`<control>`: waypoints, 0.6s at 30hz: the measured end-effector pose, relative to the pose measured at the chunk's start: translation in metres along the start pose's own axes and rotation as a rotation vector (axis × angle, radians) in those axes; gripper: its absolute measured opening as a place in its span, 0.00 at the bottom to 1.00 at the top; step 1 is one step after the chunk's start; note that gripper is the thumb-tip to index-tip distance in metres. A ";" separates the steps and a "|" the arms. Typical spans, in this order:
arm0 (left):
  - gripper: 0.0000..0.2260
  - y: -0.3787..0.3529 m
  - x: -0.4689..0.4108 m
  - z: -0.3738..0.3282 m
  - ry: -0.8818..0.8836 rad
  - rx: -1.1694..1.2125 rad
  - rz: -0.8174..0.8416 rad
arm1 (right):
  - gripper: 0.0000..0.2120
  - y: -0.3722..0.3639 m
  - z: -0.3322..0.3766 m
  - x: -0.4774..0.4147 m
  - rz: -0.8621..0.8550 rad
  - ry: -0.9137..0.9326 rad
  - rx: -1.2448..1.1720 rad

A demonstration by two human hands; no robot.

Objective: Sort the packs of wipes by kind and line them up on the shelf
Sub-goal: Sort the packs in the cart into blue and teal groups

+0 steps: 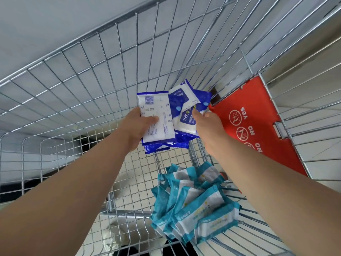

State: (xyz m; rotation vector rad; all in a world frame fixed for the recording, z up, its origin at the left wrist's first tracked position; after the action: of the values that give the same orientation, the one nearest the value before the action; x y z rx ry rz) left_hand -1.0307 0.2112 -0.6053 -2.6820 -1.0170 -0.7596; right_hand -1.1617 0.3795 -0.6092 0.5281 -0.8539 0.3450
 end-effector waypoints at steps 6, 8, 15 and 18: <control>0.16 -0.008 -0.001 0.002 0.007 -0.009 0.099 | 0.17 -0.001 0.016 -0.009 0.035 -0.044 -0.167; 0.16 -0.010 0.000 0.001 0.000 -0.023 0.142 | 0.18 -0.008 0.020 -0.016 0.085 -0.068 -0.207; 0.16 0.017 0.019 -0.005 -0.027 -0.035 0.081 | 0.13 -0.015 0.031 -0.001 0.132 -0.064 -0.293; 0.15 0.037 0.042 -0.021 -0.050 -0.025 0.046 | 0.07 0.001 0.059 0.033 0.018 0.142 -0.149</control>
State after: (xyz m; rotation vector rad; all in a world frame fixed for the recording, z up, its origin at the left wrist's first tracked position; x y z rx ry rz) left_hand -0.9875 0.2003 -0.5645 -2.7482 -0.9596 -0.7047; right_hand -1.1787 0.3489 -0.5512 0.3536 -0.7408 0.3282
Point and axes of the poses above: each hand's wrist, its own x-axis away from the middle knuckle, its own y-axis out of the back of the hand, z = x × y, the point moved 10 cm from there along -x, towards the middle knuckle, and after that the axes turned 13 degrees about -y, right-handed, at the moved point
